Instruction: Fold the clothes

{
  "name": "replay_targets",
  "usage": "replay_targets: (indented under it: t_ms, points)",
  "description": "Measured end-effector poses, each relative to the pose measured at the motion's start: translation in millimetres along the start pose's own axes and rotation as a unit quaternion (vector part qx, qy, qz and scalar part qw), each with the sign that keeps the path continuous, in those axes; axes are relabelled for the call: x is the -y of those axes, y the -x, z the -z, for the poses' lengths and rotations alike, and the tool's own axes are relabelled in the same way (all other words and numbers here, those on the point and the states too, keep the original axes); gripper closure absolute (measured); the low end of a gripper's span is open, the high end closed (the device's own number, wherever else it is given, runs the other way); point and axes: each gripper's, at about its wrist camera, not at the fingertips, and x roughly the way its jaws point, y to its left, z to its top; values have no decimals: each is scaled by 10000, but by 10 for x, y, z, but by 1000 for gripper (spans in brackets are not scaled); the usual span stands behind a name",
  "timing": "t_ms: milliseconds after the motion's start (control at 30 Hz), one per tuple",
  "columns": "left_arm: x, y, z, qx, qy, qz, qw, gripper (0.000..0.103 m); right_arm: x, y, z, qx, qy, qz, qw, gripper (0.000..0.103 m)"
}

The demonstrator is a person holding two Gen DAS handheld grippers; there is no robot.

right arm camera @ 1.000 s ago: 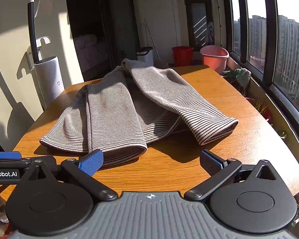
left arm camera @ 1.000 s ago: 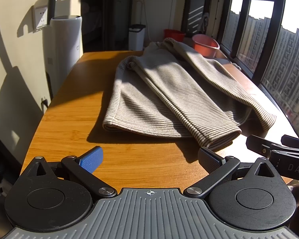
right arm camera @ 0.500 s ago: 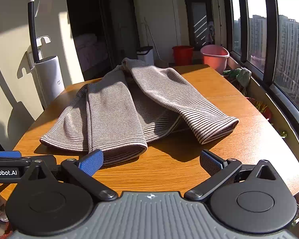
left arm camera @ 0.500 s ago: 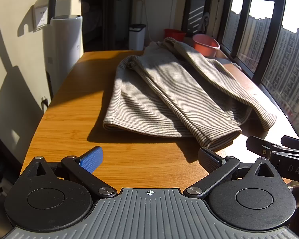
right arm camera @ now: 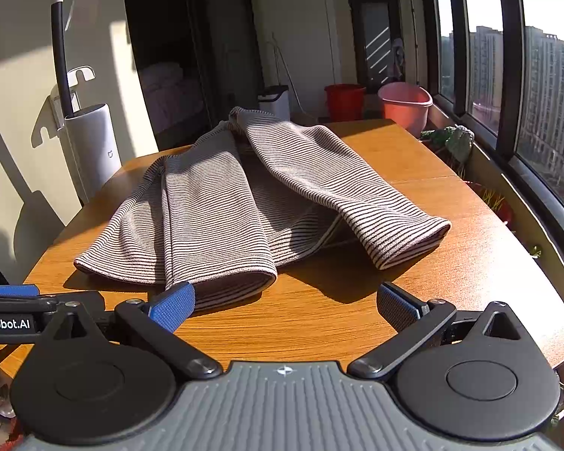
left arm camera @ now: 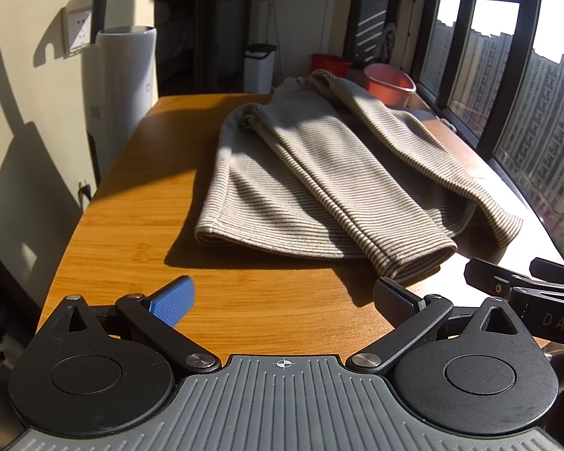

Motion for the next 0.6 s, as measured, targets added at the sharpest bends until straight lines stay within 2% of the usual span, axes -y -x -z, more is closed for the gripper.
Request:
replay_targets:
  t_ms: [233, 600]
  points:
    - [-1, -2, 1, -10, 7, -6, 10000, 0, 9, -8, -2, -14, -4, -5, 10000, 0]
    - [-45, -236, -60, -349, 50, 446, 9984, 0, 91, -172, -98, -42, 112, 48, 9999, 0]
